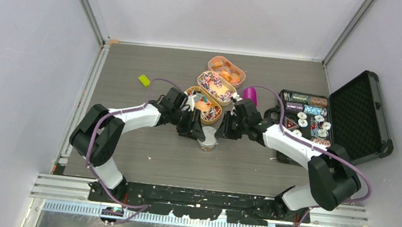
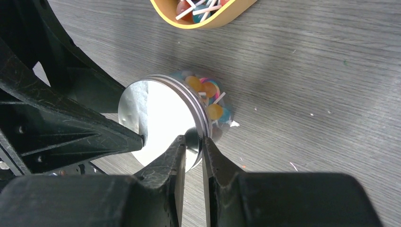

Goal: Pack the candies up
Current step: Screw the bottle lid onto the packing bottle.

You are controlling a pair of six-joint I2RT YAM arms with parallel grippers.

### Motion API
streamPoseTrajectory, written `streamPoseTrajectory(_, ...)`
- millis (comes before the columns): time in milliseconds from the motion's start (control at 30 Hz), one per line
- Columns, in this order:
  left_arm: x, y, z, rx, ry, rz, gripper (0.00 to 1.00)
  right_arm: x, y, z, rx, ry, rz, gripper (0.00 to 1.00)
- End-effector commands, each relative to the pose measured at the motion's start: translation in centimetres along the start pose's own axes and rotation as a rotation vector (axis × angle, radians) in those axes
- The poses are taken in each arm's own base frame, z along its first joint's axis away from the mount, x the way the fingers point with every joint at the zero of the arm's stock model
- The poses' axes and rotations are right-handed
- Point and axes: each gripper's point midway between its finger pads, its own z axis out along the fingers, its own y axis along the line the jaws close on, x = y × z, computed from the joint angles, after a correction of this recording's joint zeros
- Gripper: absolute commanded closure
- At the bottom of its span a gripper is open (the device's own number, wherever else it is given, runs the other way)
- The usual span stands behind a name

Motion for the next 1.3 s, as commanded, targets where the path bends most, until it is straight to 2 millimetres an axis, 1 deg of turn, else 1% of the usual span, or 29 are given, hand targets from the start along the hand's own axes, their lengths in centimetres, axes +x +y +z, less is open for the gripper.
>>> streamPoseTrajectory(0, 3.0, 3.6, 1.0, -0.101, 0.043, -0.053, 0.54, 1.9, -1.6, 0.8, 0.031, 0.022, 0.024, 0.79)
streamPoseTrajectory(167, 5.0, 5.8, 1.5, -0.193, 0.079, -0.076, 0.58, 3.5, -2.8, 1.6, 0.044, 0.048, 0.041, 0.79)
streamPoseTrajectory(233, 5.8, 5.9, 1.7, -0.215, 0.098, -0.066, 0.59, 3.3, -3.0, 2.0, 0.05, 0.048, 0.035, 0.78)
streamPoseTrajectory(333, 6.2, 5.1, 1.8, -0.186, 0.084, -0.08, 0.6, 2.0, -2.6, 2.4, 0.037, 0.041, 0.023, 0.76)
streamPoseTrajectory(400, 6.1, 4.4, 1.5, -0.153, 0.054, -0.092, 0.6, 1.2, -2.0, 2.4, 0.024, 0.04, 0.012, 0.74)
streamPoseTrajectory(467, 5.9, 3.9, 1.2, -0.138, 0.041, -0.09, 0.6, 0.4, -1.3, 2.3, 0.009, 0.029, 0.004, 0.67)
streamPoseTrajectory(533, 5.3, 3.2, 0.8, -0.125, 0.03, -0.072, 0.58, -0.5, -0.8, 1.9, 0.002, 0.011, 0.004, 0.62)
streamPoseTrajectory(633, 4.2, 2.2, 0.3, -0.11, 0.005, -0.048, 0.55, -2.2, 0.0, 0.9, -0.007, -0.012, -0.003, 0.6)
streamPoseTrajectory(700, 3.4, 1.4, -0.1, -0.103, -0.01, -0.034, 0.52, -3.3, 0.4, -0.2, -0.008, -0.033, -0.008, 0.6)
streamPoseTrajectory(767, 2.6, 0.5, -0.5, -0.093, -0.022, -0.016, 0.5, -4.0, 0.9, -1.3, -0.015, -0.048, -0.012, 0.6)
streamPoseTrajectory(833, 1.8, -0.1, -1.0, -0.089, -0.042, 0.003, 0.46, -4.0, 1.2, -2.0, -0.026, -0.046, -0.014, 0.6)
streamPoseTrajectory(900, 1.1, -0.4, -1.5, -0.092, -0.064, 0.012, 0.43, -3.4, 1.5, -2.4, -0.043, -0.032, -0.007, 0.61)
streamPoseTrajectory(1000, 0.4, -0.3, -1.7, -0.102, -0.079, 0.022, 0.42, -2.4, 1.9, -2.6, -0.081, -0.009, 0.022, 0.66)
streamPoseTrajectory(1167, 0.9, 0.9, -0.7, -0.133, -0.043, 0.011, 0.45, -0.9, 2.8, -1.9, -0.181, 0.02, 0.083, 0.76)
streamPoseTrajectory(1267, 1.5, 1.9, -0.1, -0.152, -0.021, -0.007, 0.48, -0.1, 2.5, -1.2, -0.193, 0.041, 0.104, 0.81)
